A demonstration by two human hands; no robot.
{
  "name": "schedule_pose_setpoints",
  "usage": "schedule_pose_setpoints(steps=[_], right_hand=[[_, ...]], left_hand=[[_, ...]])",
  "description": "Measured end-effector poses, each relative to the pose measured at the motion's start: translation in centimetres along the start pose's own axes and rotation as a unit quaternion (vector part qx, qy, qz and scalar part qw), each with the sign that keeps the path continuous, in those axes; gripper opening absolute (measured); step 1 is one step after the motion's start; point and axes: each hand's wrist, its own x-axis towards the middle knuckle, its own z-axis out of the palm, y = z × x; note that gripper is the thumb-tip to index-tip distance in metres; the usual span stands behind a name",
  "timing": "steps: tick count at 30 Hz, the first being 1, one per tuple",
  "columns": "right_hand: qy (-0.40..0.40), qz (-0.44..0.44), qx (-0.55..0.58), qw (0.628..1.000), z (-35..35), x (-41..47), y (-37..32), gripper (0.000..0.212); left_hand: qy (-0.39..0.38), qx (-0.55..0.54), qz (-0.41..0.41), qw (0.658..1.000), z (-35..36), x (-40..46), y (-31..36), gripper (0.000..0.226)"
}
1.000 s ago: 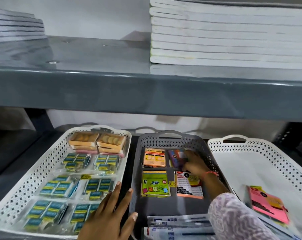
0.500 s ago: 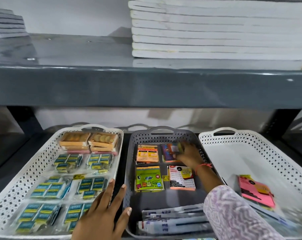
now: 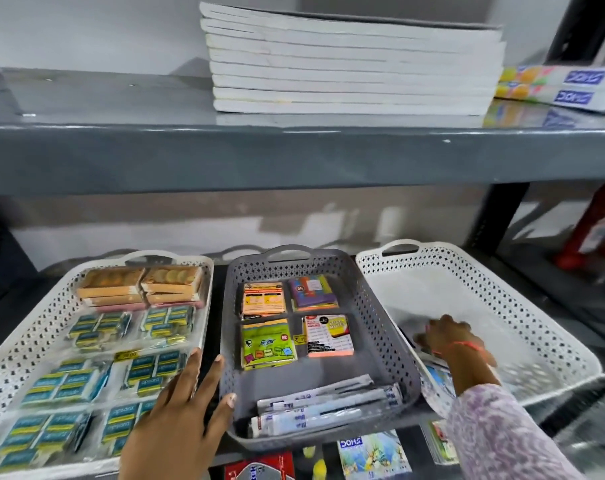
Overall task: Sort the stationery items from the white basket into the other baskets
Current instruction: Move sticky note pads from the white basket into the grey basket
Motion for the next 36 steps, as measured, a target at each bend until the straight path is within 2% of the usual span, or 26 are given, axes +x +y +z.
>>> schedule_pose_setpoints(steps=[3,6,12,17,23,26,31,36], right_hand=[[0.048,0.008,0.060,0.997,-0.6,-2.2,0.2,0.055],[0.105,-0.007,0.089,0.990,-0.9,-2.9,-0.3,0.051],[0.230,-0.155,0.187,0.943,-1.9,-7.4,-5.8,0.052],[0.140,-0.281,0.115,0.942,1.0,-11.9,-10.5,0.067],[0.026,-0.264,-0.012,0.964,4.9,-11.1,-11.1,0.077],[-0.025,-0.263,-0.021,0.964,5.1,-10.6,-10.9,0.088],[-0.034,-0.264,-0.010,0.964,5.1,-10.4,-10.8,0.093],[-0.042,-0.268,-0.014,0.962,5.0,-10.6,-11.0,0.090]], left_hand=[[-0.004,0.000,0.004,1.000,-0.2,-0.1,0.1,0.056],[-0.014,-0.002,0.001,1.000,-0.2,-0.1,-0.1,0.055],[0.007,-0.001,0.001,1.000,-0.4,-0.4,0.1,0.069],[0.001,-0.007,-0.003,1.000,-0.3,-0.4,0.0,0.070],[0.000,-0.011,-0.005,1.000,-0.3,-0.4,0.0,0.071],[-0.001,-0.014,-0.006,1.000,-0.4,-0.3,0.0,0.071],[-0.005,-0.013,-0.009,1.000,-0.3,-0.2,0.0,0.069],[-0.012,-0.009,-0.007,1.000,-0.4,-0.2,0.0,0.069]])
